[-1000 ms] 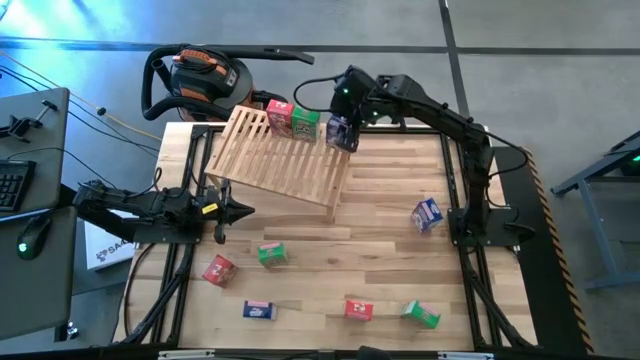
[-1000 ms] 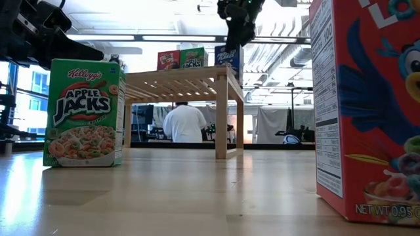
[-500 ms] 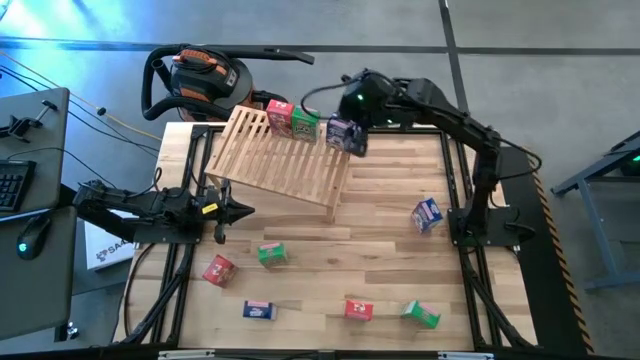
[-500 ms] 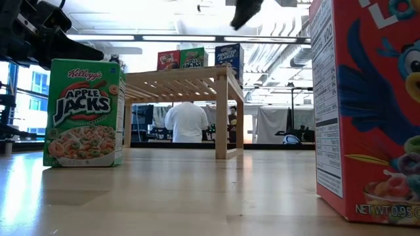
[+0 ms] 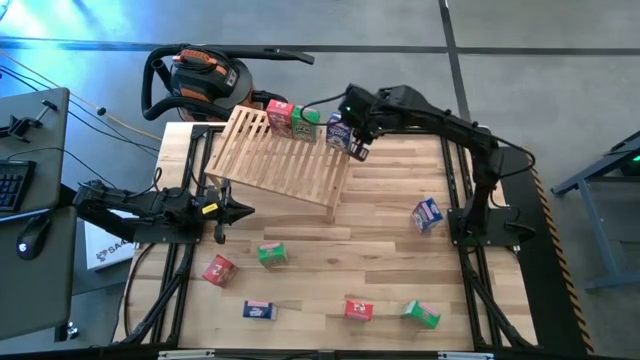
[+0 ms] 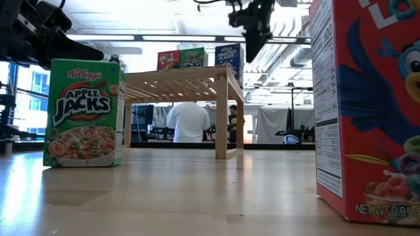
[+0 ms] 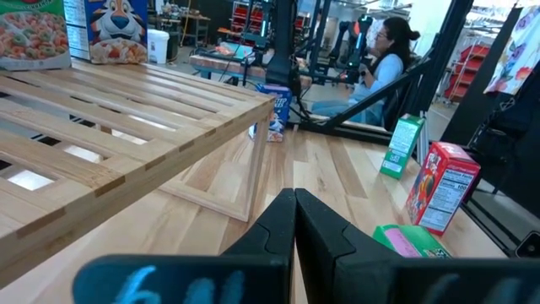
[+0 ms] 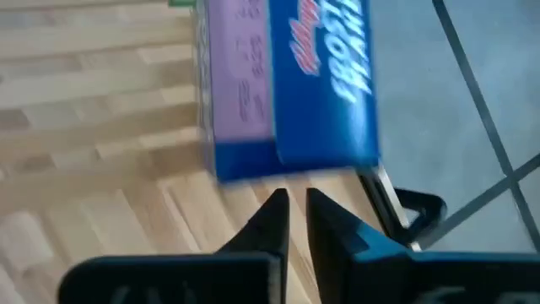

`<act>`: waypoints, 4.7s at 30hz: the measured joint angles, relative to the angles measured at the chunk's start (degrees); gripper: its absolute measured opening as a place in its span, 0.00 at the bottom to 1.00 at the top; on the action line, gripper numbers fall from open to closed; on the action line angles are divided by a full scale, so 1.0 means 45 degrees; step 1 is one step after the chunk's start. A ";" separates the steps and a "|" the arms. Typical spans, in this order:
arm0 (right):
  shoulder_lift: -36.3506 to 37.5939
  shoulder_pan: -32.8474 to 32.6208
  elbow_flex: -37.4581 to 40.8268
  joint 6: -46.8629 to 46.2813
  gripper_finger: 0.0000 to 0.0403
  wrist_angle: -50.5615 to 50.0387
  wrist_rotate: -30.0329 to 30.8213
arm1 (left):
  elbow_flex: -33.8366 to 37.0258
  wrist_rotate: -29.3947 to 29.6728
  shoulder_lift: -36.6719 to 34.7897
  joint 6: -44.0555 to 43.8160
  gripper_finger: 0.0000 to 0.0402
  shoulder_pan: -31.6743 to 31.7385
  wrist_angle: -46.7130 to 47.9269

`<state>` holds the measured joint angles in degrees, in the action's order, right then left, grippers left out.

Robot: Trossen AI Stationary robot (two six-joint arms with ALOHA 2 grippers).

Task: Stack cereal on shelf
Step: Put the middle blue cereal box on the shelf, then put the left red cereal box aligned with the other red cereal box on the shelf

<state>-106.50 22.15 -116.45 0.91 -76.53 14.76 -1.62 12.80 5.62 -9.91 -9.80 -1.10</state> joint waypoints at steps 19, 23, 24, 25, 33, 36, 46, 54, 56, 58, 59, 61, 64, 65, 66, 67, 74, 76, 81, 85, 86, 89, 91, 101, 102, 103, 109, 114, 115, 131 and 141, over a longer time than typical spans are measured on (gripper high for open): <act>-0.0005 0.0401 0.1284 0.0333 0.01 0.2722 -0.0832 | -0.0002 0.0112 0.0001 -0.0107 0.00 0.0005 -0.0006; -0.0019 0.0395 0.1284 0.0483 0.01 0.3099 -0.0853 | -0.0002 0.0194 -0.0002 -0.0117 0.00 0.0004 -0.0005; -0.0019 0.0395 0.1284 0.0554 0.01 0.3208 -0.0857 | -0.0002 0.0194 0.0001 -0.0117 0.00 0.0005 -0.0005; -0.0024 0.0395 0.1284 0.0571 0.01 0.3267 -0.0869 | -0.0002 0.0194 0.0001 -0.0118 0.00 0.0005 -0.0007; 0.0181 0.0211 0.1203 0.0895 0.01 0.2568 -0.0848 | -0.0002 0.0196 -0.0001 -0.0223 0.00 0.0004 -0.0004; 0.0707 -0.0083 0.1247 0.1102 0.00 0.2547 -0.0806 | -0.0002 0.0194 0.0001 -0.0263 0.00 0.0000 -0.0005; 0.4798 -0.0969 0.8319 0.1176 0.00 0.9714 -0.1626 | -0.0002 0.0135 -0.0002 -0.0481 0.00 0.0005 -0.0005; 0.7714 -0.2053 1.4207 0.0660 0.00 1.7155 -0.1769 | -0.0002 -0.0296 0.0001 -0.1114 0.00 0.0000 -0.0017; 0.8115 -0.2372 1.5246 0.0660 0.00 1.8506 -0.1768 | -0.0002 -0.0296 0.0001 -0.1160 0.00 0.0000 -0.0082; 0.8437 -0.2698 1.6101 0.0655 0.00 1.9708 -0.1726 | -0.0002 -0.0125 0.0001 -0.1214 0.00 0.0000 -0.0151; 0.8563 -0.2858 1.6482 0.0655 0.00 2.0235 -0.1655 | -0.0002 -0.0032 0.0001 -0.1173 0.00 0.0000 -0.0220; 0.8684 -0.3168 1.7137 0.0655 0.00 2.1103 -0.1430 | -0.0001 0.0003 0.0002 -0.1027 0.00 0.0005 -0.0587; 0.8748 -0.3542 1.7882 0.0516 0.00 2.2026 -0.1084 | -0.0066 -0.0417 0.0038 -0.1044 0.00 0.0005 -0.0850; 0.8748 -0.3652 1.8094 0.0408 0.00 2.2342 -0.0919 | -0.0185 -0.0503 0.0109 -0.1130 0.00 0.0000 -0.0774; 0.8748 -0.3775 1.8311 0.0330 0.00 2.2636 -0.0804 | -0.0333 -0.0496 0.0221 -0.1240 0.00 -0.0005 -0.0721; 0.8748 -0.3885 1.8514 0.0326 0.00 2.2905 -0.0684 | -0.0514 -0.0483 0.0422 -0.1317 0.00 -0.0005 -0.0707; 0.8746 -0.4602 1.9797 0.0665 0.00 2.5183 -0.0277 | -0.2365 -0.0423 0.2846 -0.1401 0.00 0.0000 0.0560; 0.8743 -0.4719 2.0130 0.0765 0.00 2.5889 -0.0277 | -0.3083 -0.0420 0.3774 -0.1564 0.00 0.0000 0.1212; 0.8738 -0.4802 2.0416 0.1135 0.00 2.6295 -0.0324 | -0.5208 -0.0738 0.5888 -0.3078 0.00 -0.0009 0.4109; 0.8738 -0.4793 2.0416 0.1215 0.00 2.6208 -0.0350 | -0.6930 -0.0770 0.7257 -0.4724 0.00 -0.0309 0.6838; 0.8738 -0.4793 2.0416 0.1246 0.00 2.6208 -0.0411 | -0.7359 -0.0777 0.7557 -0.5147 0.00 -0.0426 0.7585; 0.8738 -0.4793 2.0416 0.1317 0.00 2.6060 -0.0661 | -0.8599 -0.0878 0.8350 -0.6824 0.00 -0.0858 0.9725; 0.8738 -0.4793 2.0416 0.1335 0.00 2.5923 -0.0718 | -0.9303 -0.1413 0.8819 -0.8147 0.00 -0.1134 1.1011; 0.8738 -0.4754 2.0416 0.1518 0.00 2.5704 -0.0733 | -1.1657 -0.2947 1.1076 -1.2474 0.05 -0.2852 1.4990; 0.8738 -0.4754 2.0416 0.1538 0.00 2.5716 -0.0738 | -1.1864 -0.3242 1.1332 -1.2661 0.07 -0.2940 1.5279; 0.8738 -0.4754 2.0416 0.1552 0.00 2.5715 -0.0741 | -1.2068 -0.3529 1.1587 -1.2824 0.10 -0.3022 1.5511; 0.8738 -0.4754 2.0416 0.1570 0.00 2.5714 -0.0997 | -1.3107 -0.4881 1.2739 -1.3847 0.27 -0.3638 1.5941; 0.8738 -0.4754 2.0416 0.1569 0.00 2.5692 -0.1441 | -1.3296 -0.5485 1.3276 -1.5300 0.40 -0.4724 1.5974; 0.8738 -0.4754 2.0416 0.1570 0.00 2.5688 -0.1467 | -1.3296 -0.5572 1.3343 -1.5696 0.42 -0.5020 1.5961; 0.8738 -0.4754 2.0416 0.1525 0.00 2.5625 -0.1481 | -1.3105 -0.4699 1.3468 -2.0365 0.66 -0.7970 1.5893; 0.8738 -0.4754 2.0416 0.1476 0.00 2.5615 -0.1511 | -1.2145 -0.4585 1.3606 -2.1872 0.71 -0.8796 1.4537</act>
<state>-67.18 0.75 -24.58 7.55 38.74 7.97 -56.27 -7.84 66.85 -108.33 -49.39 64.31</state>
